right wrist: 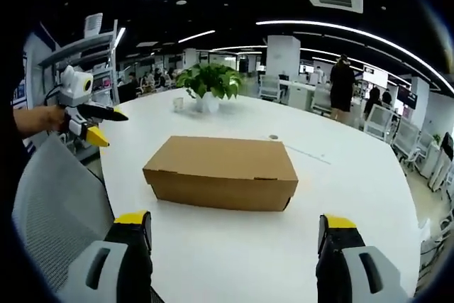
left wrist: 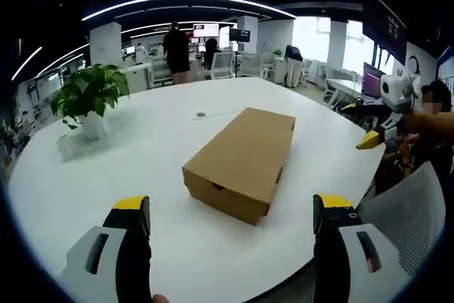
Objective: Operate the shoe box by opening the lid, removing the specified soft item, and placing it in the target area until the item is outside and the box remains undamaged.
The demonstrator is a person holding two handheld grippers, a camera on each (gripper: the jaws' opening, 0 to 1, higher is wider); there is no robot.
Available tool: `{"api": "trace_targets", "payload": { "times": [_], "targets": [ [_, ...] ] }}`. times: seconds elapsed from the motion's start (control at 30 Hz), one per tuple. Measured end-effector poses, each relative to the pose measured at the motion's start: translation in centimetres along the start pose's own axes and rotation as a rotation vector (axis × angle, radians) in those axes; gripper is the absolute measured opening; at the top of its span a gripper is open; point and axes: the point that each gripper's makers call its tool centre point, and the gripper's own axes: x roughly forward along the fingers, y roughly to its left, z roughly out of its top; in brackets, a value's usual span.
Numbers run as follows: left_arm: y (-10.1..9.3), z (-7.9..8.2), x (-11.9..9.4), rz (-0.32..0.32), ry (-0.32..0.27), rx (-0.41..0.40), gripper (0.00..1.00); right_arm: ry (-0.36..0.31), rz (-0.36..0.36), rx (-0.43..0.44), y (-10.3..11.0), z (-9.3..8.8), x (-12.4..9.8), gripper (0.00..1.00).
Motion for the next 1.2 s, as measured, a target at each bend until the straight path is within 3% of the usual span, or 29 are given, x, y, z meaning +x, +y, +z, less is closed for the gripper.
{"api": "trace_targets", "payload": {
  "times": [0.37,0.6,0.73,1.2],
  "targets": [
    [-0.9,-0.2,2.2,0.0,0.012,-0.011,0.97,-0.013,0.045,-0.068,-1.7,-0.2,2.0,0.98],
    [-1.2,-0.3,3.2,0.024,0.005,-0.019,0.93,0.018,0.076,-0.103,-2.4,-1.1,3.4,0.96],
    [-1.1,-0.8,3.6,0.035,0.02,0.008,0.91,0.009,0.091,-0.139,-2.5,-0.7,4.1,0.95],
    [-1.2,-2.0,5.3,0.051,0.047,-0.021,0.86,0.026,0.133,-0.204,-3.6,-0.4,7.3,0.87]
  ]
}}
